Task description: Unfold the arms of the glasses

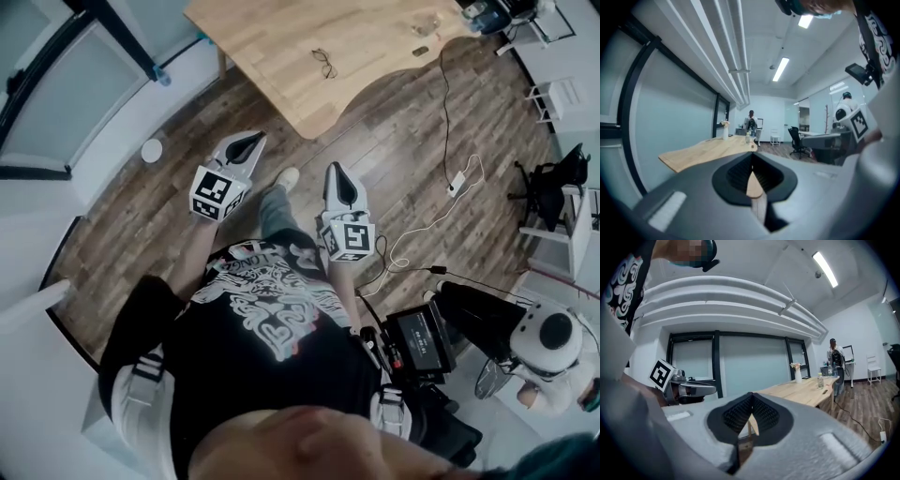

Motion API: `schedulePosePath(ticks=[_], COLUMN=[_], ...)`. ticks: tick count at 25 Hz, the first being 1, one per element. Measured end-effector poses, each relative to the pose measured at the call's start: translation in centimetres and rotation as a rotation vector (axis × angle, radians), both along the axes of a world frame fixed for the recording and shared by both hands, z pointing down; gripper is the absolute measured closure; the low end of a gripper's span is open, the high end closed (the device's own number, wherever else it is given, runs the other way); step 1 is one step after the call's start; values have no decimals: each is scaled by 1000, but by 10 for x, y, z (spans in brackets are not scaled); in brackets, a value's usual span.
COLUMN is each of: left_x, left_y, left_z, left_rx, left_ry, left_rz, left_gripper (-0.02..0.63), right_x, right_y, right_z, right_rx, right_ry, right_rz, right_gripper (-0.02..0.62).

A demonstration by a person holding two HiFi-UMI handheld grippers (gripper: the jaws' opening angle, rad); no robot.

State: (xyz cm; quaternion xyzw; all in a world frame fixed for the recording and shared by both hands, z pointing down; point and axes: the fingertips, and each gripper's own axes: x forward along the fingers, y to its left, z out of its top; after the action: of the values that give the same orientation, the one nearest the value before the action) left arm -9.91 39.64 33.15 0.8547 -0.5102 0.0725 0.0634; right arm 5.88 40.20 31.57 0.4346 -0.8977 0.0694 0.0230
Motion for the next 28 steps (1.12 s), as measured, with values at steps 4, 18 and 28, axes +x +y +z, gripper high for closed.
schedulePosePath(ticks=[4, 18, 28], left_x=[-1, -3, -14], left_y=[-82, -301, -359], left_z=[-10, -3, 33], left_rx=[4, -45, -115], left_ry=[-21, -59, -108], left_rz=[-2, -29, 30], left_gripper=[617, 617, 617], right_x=[-1, 20, 16], right_y=[-84, -294, -349], right_z=[1, 18, 66], right_rx=[-32, -115, -216], right_ry=[-13, 41, 105], right_rz=[-10, -21, 2], right_gripper=[597, 597, 597])
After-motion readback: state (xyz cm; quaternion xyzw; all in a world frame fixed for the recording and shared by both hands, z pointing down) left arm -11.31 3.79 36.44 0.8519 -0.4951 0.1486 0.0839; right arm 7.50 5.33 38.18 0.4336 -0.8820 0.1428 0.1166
